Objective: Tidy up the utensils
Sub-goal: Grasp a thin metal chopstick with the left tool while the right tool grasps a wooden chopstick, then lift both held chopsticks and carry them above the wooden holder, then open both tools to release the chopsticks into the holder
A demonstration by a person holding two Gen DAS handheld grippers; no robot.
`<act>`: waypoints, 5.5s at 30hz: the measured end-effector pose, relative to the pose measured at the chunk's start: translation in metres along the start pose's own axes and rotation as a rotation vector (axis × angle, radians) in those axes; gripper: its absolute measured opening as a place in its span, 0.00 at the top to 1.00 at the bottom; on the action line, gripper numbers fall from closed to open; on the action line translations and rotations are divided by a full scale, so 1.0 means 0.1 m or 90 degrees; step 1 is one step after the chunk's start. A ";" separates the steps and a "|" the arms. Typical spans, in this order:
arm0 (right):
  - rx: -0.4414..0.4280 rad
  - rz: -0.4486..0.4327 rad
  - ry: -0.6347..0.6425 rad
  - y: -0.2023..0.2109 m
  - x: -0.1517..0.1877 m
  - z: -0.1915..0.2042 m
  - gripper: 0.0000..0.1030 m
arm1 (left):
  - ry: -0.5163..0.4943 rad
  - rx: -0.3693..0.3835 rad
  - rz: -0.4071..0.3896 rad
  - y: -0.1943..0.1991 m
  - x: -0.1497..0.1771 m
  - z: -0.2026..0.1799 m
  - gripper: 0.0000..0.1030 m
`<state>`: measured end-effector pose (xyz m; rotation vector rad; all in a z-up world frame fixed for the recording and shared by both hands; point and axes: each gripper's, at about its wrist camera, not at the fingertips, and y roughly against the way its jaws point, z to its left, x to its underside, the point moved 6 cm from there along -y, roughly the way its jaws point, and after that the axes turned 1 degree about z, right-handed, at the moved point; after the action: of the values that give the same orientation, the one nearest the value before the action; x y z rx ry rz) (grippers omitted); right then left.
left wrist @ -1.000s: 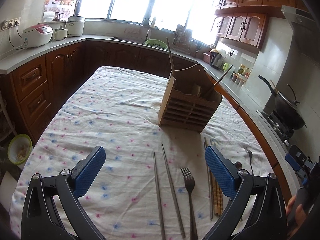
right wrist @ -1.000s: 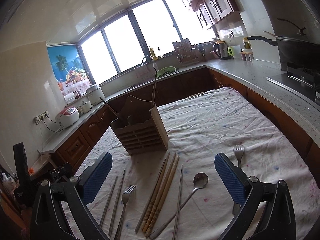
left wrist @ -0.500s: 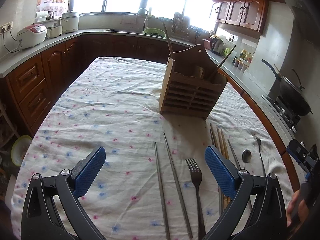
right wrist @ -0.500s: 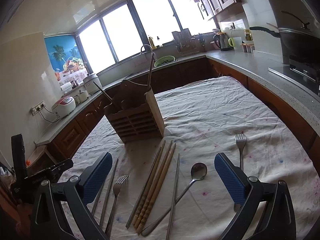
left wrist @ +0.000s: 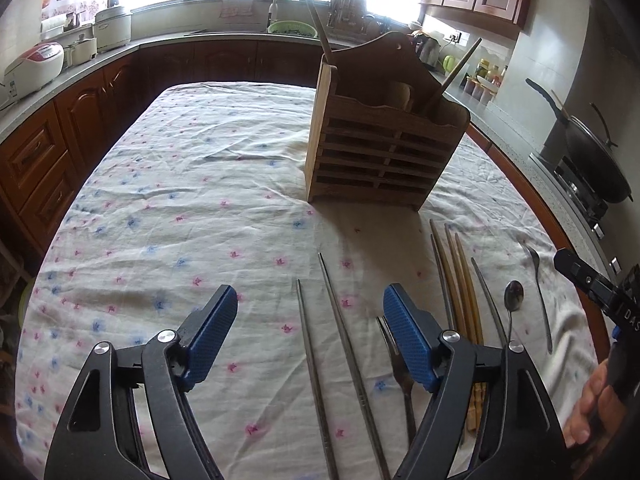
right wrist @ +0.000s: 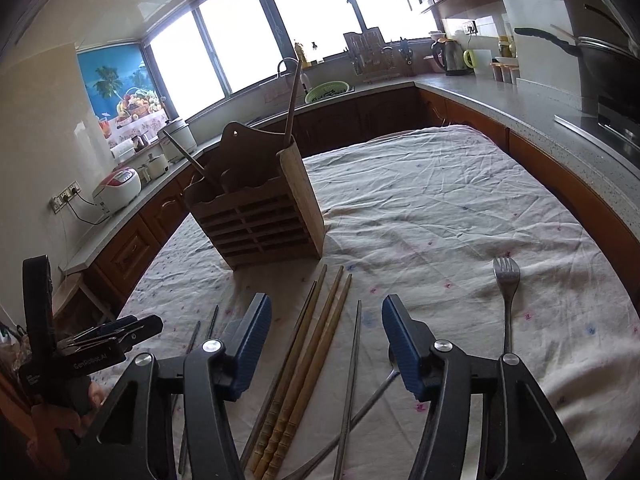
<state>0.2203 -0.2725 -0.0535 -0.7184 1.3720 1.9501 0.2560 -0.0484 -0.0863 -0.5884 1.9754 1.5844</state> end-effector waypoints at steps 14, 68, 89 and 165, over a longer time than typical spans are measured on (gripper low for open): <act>-0.002 0.063 -0.019 -0.46 -0.06 -0.09 0.64 | -0.034 0.036 0.063 -0.46 -0.17 -0.12 0.66; -0.034 0.002 0.023 -0.14 -0.59 0.33 0.96 | -0.019 0.114 -0.039 0.43 -0.46 -0.15 0.97; -0.060 -0.107 0.065 0.68 -0.80 0.67 0.96 | -0.003 0.118 -0.155 1.33 -0.41 -0.04 0.97; -0.041 -0.190 -0.020 -0.60 -1.84 0.36 0.89 | 0.099 0.040 -0.261 -0.03 -2.06 0.12 0.89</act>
<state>0.3827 -0.2585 0.0577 -0.8663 1.1160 1.7662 0.4166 -0.0365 0.0429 -1.0416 1.8530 1.2515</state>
